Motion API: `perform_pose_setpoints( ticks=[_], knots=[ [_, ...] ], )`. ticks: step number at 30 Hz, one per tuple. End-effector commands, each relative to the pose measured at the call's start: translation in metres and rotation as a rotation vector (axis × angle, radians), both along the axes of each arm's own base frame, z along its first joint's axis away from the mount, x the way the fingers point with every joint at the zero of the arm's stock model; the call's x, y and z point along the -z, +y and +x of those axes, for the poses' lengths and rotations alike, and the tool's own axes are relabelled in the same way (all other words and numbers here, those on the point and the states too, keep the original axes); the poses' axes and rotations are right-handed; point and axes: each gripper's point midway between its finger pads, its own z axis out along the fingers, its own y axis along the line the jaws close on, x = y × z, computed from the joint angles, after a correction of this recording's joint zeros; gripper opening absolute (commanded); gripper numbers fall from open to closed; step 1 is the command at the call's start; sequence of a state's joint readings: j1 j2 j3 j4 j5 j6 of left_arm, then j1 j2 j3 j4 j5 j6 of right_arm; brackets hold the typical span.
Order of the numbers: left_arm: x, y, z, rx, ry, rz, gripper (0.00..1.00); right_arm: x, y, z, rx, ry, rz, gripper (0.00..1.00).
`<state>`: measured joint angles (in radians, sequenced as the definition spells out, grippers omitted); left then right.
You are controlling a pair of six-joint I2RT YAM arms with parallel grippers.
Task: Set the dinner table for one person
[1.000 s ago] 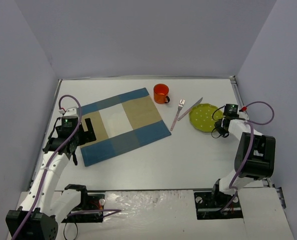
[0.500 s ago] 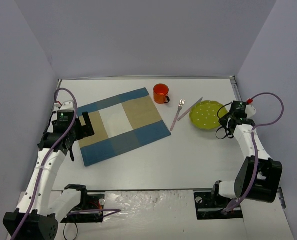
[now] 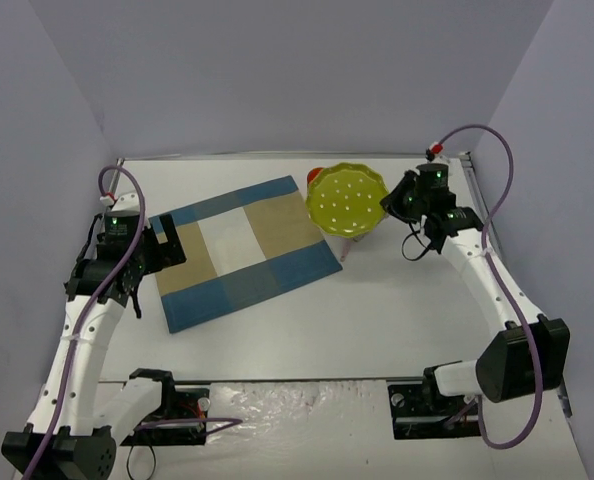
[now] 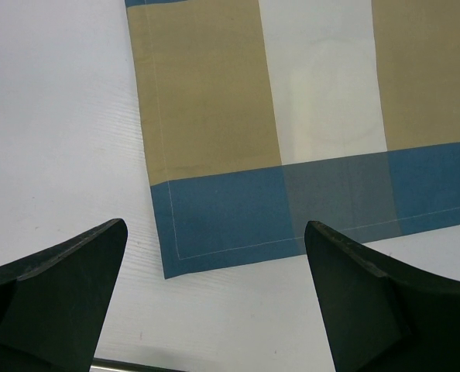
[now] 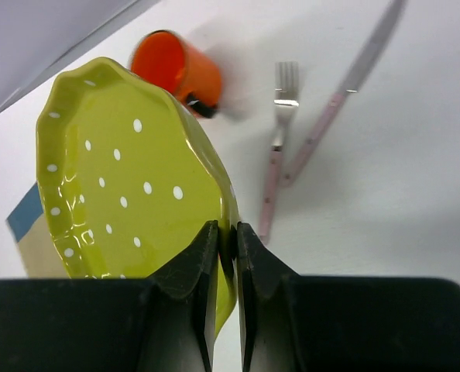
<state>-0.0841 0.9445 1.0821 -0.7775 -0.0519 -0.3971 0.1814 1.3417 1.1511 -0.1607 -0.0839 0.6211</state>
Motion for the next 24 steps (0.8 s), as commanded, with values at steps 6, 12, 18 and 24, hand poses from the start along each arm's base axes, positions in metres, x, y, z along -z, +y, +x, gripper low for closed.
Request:
perform_pose_setpoints(
  ticks=[6,12,18,24],
  knots=[
    [-0.019,-0.003,0.003,-0.002,-0.050,-0.020,0.97,-0.060,0.161,0.037,-0.314,-0.200,0.167,0.00],
    [-0.016,0.001,-0.006,-0.016,-0.040,-0.010,0.97,-0.045,0.239,0.046,-0.426,-0.197,0.212,0.00],
    [-0.012,0.002,-0.013,-0.027,-0.034,-0.011,0.97,-0.014,0.294,0.053,-0.499,-0.164,0.284,0.00],
    [-0.009,0.004,-0.019,-0.032,-0.025,-0.005,0.97,0.012,0.322,0.060,-0.532,-0.144,0.334,0.00]
  ],
)
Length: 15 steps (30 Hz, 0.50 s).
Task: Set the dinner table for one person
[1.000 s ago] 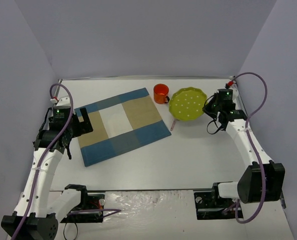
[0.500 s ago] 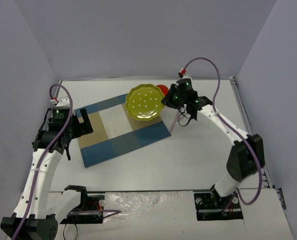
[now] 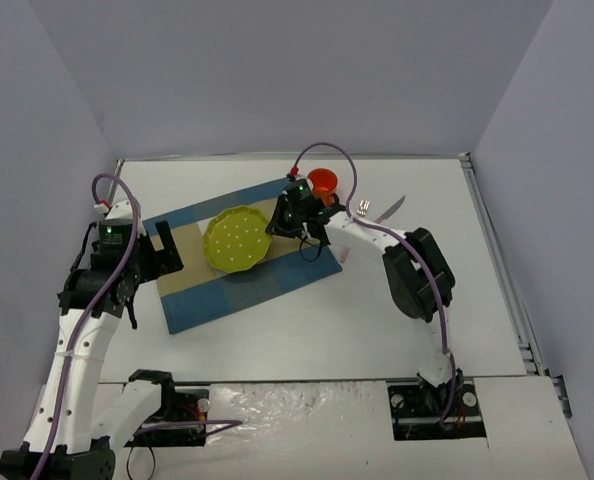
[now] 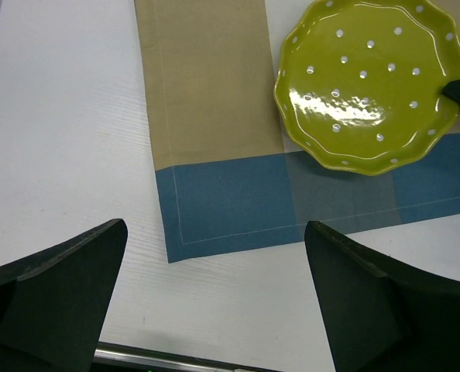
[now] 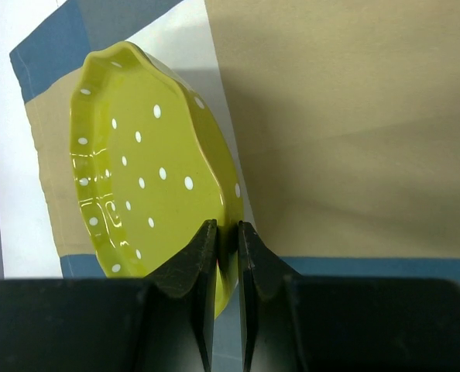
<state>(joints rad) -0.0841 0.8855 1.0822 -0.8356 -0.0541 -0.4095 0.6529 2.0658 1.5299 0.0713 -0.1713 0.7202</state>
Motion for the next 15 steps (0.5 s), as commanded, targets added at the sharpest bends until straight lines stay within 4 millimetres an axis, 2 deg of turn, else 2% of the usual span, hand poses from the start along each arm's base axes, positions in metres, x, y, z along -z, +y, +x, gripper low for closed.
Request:
perform_pose_setpoints(
  ticks=[1,7,15],
  knots=[
    [-0.004,0.003,-0.002,-0.022,-0.023,0.004,0.97,-0.110,0.049,0.036,-0.026,-0.225,0.331,0.00],
    [0.001,0.004,-0.005,-0.023,-0.011,0.007,0.97,-0.081,0.056,0.040,-0.040,-0.195,0.319,0.00],
    [0.006,0.005,-0.004,-0.027,-0.003,0.013,0.97,-0.037,0.049,0.037,-0.027,-0.142,0.259,0.00]
  ],
)
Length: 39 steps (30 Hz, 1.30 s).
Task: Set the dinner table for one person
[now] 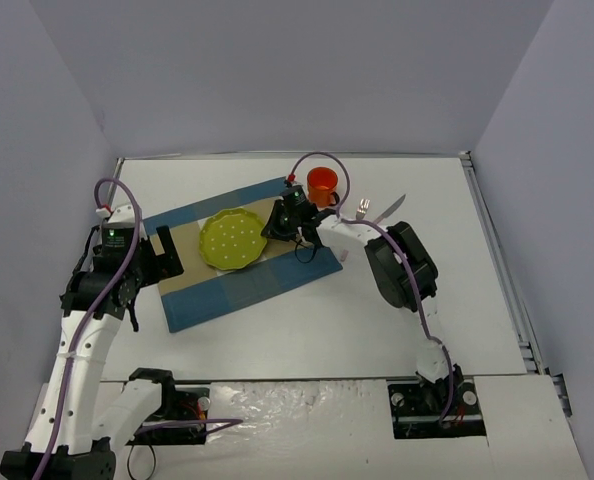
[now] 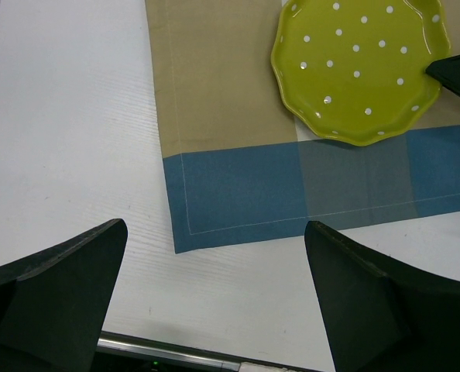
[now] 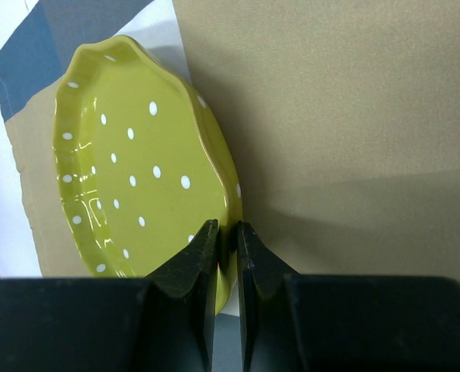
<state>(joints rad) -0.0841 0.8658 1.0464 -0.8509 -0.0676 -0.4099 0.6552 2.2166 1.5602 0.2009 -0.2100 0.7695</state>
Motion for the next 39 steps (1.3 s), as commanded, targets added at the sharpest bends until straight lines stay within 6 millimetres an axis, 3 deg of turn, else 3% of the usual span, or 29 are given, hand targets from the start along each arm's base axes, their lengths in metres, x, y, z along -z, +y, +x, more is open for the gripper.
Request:
perform_pose_setpoints(
  ticks=[1,5,9,11,14,18,22,24,26,32,39],
  knots=[
    [-0.005,0.002,0.005,-0.016,-0.035,0.003,0.97,-0.080,0.025,0.024,-0.015,-0.172,0.201,0.02],
    [-0.001,0.002,0.004,-0.016,-0.026,0.008,0.97,-0.073,0.015,0.028,-0.016,-0.184,0.145,0.39],
    [0.003,0.002,0.004,-0.014,-0.023,0.006,0.97,-0.090,0.002,0.032,-0.051,-0.230,0.089,0.62],
    [0.004,0.002,0.003,-0.009,-0.021,0.007,0.97,-0.093,-0.004,0.033,-0.046,-0.241,0.056,0.65],
    [0.006,0.002,0.002,0.002,-0.026,0.012,0.97,-0.127,-0.037,0.037,-0.074,-0.406,-0.117,0.75],
    [0.008,-0.001,0.003,0.022,-0.046,0.007,0.97,-0.152,-0.084,0.041,-0.106,-0.555,-0.302,0.87],
    [0.015,-0.007,0.008,0.041,-0.071,-0.017,0.97,-0.159,-0.134,0.049,-0.146,-0.592,-0.343,0.89],
    [0.021,-0.010,0.010,0.053,-0.077,-0.026,0.97,-0.155,-0.168,0.061,-0.147,-0.609,-0.408,0.90],
    [0.029,-0.012,0.013,0.062,-0.079,-0.032,0.97,-0.150,-0.186,0.067,-0.175,-0.631,-0.468,0.89],
    [0.036,-0.009,0.017,0.068,-0.110,-0.009,0.97,-0.121,-0.207,0.086,-0.255,-0.614,-0.501,0.86],
    [0.033,-0.005,0.019,0.060,-0.133,0.009,0.97,-0.097,-0.206,0.103,-0.320,-0.606,-0.527,0.78]
  ],
)
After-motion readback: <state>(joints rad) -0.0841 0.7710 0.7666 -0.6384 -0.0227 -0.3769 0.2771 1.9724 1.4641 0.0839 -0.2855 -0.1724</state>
